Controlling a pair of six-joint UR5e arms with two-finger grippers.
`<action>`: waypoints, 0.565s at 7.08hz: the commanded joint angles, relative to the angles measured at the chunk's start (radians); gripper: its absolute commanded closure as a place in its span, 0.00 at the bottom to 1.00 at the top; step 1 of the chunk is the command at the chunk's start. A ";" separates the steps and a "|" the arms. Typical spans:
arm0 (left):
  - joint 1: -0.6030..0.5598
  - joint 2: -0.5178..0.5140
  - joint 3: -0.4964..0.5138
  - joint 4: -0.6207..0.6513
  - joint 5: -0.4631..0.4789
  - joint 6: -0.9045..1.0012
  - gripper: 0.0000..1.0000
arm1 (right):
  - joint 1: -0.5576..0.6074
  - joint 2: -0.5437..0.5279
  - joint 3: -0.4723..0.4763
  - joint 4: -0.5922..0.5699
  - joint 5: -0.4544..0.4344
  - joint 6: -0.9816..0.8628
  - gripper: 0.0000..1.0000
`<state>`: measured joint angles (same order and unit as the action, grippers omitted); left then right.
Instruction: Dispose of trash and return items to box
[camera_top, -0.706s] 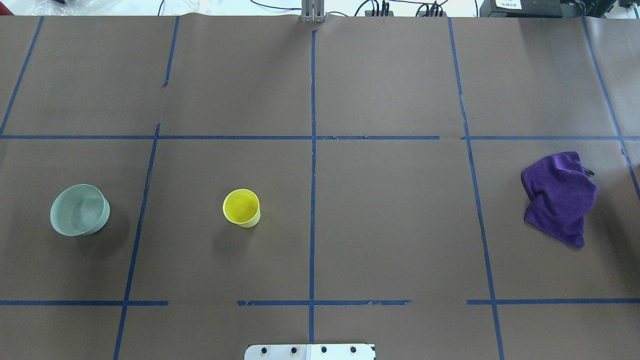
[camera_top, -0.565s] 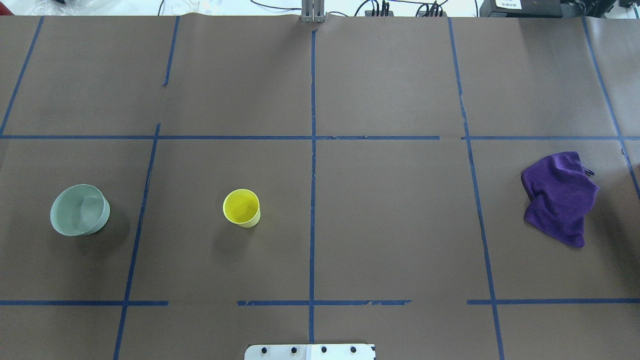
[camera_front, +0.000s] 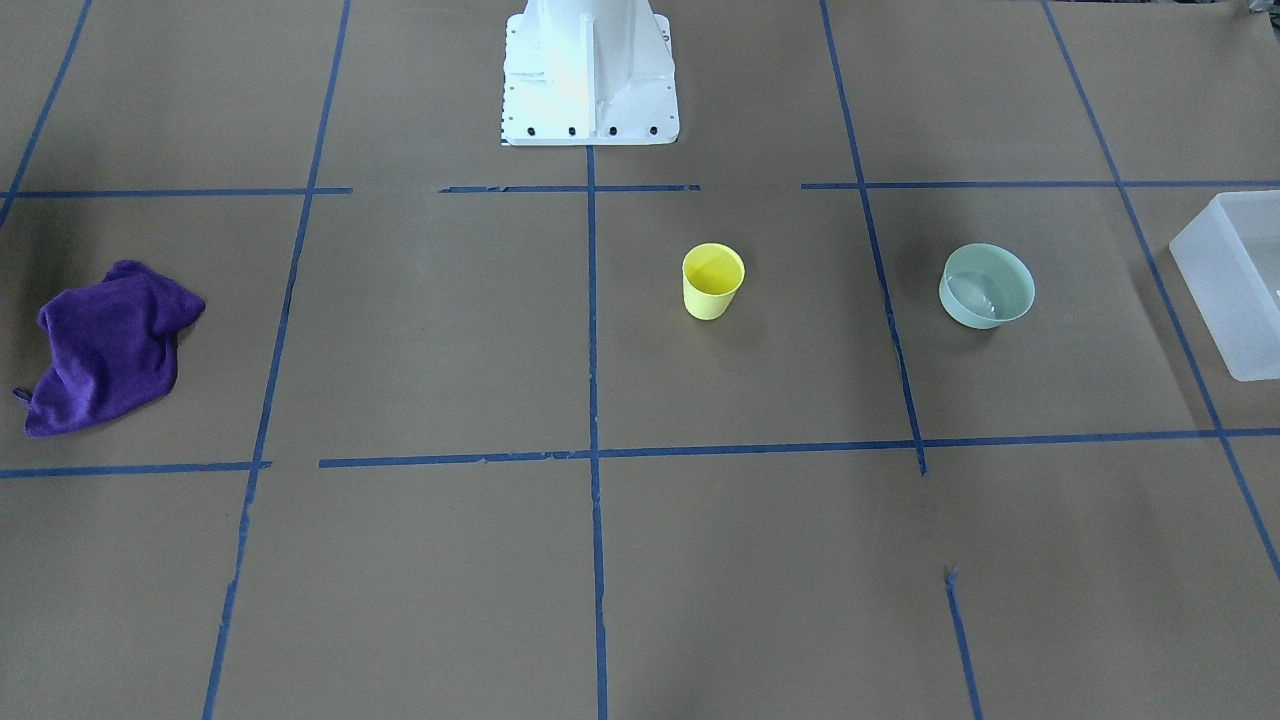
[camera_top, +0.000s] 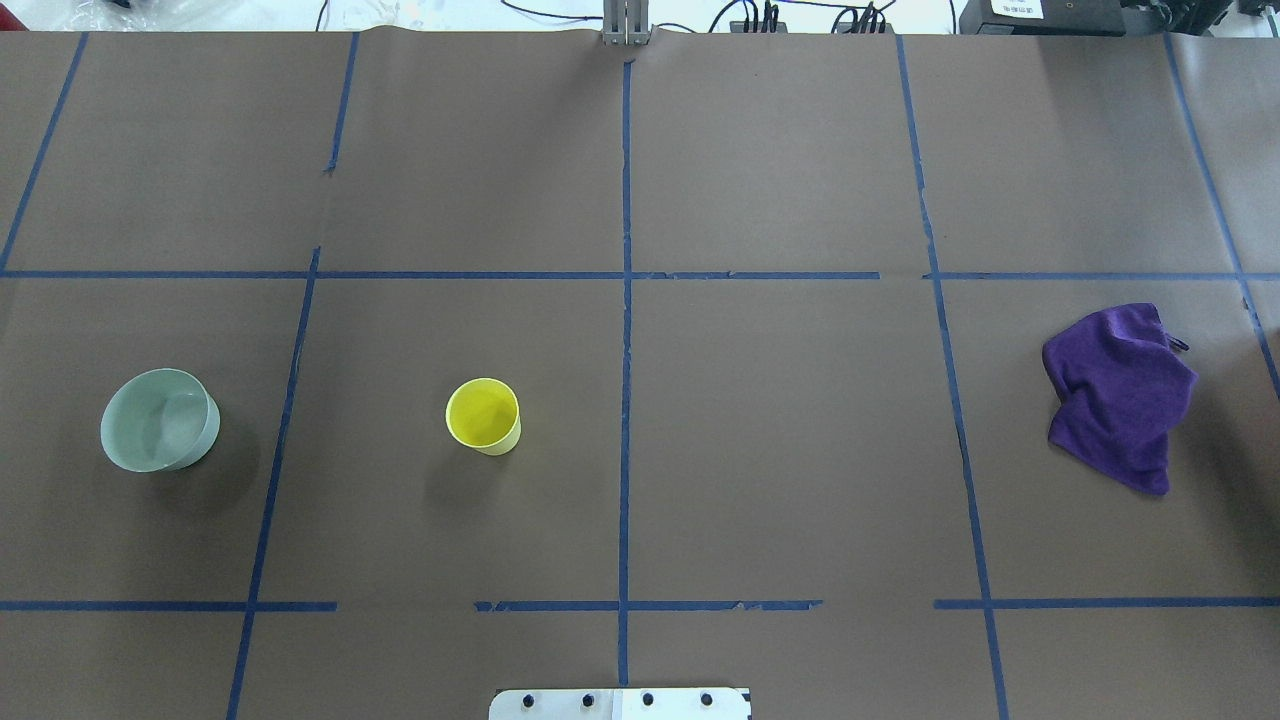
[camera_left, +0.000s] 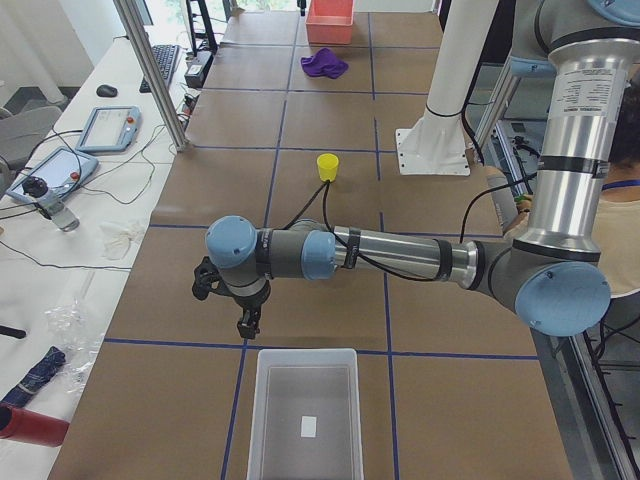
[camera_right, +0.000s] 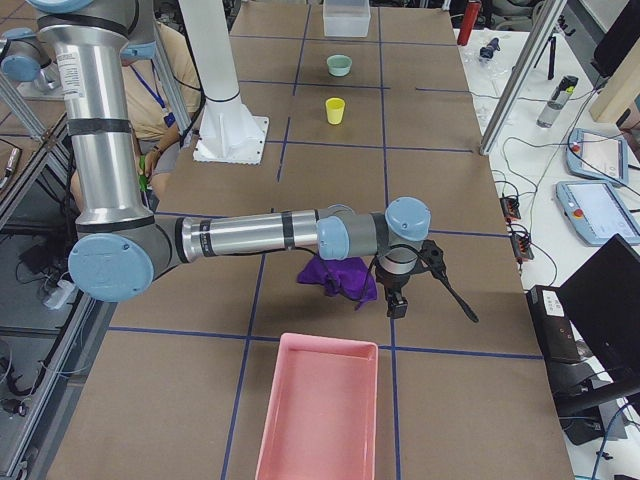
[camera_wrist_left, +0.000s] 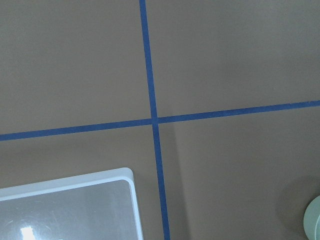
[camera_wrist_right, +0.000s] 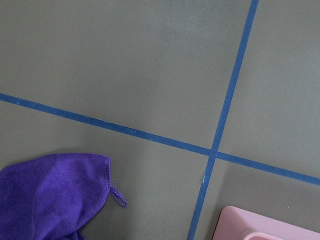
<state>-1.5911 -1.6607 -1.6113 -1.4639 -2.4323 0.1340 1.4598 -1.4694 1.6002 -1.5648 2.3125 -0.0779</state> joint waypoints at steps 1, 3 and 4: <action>0.028 -0.011 -0.003 -0.068 0.002 -0.014 0.00 | -0.001 0.000 0.000 -0.001 0.039 0.003 0.00; 0.034 0.008 -0.001 -0.090 -0.016 0.001 0.00 | -0.001 0.001 0.000 0.005 0.057 0.006 0.00; 0.034 0.022 -0.007 -0.099 -0.113 -0.002 0.00 | -0.006 0.000 -0.003 0.005 0.056 0.004 0.00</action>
<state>-1.5590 -1.6547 -1.6145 -1.5496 -2.4697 0.1301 1.4571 -1.4685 1.5988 -1.5608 2.3653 -0.0739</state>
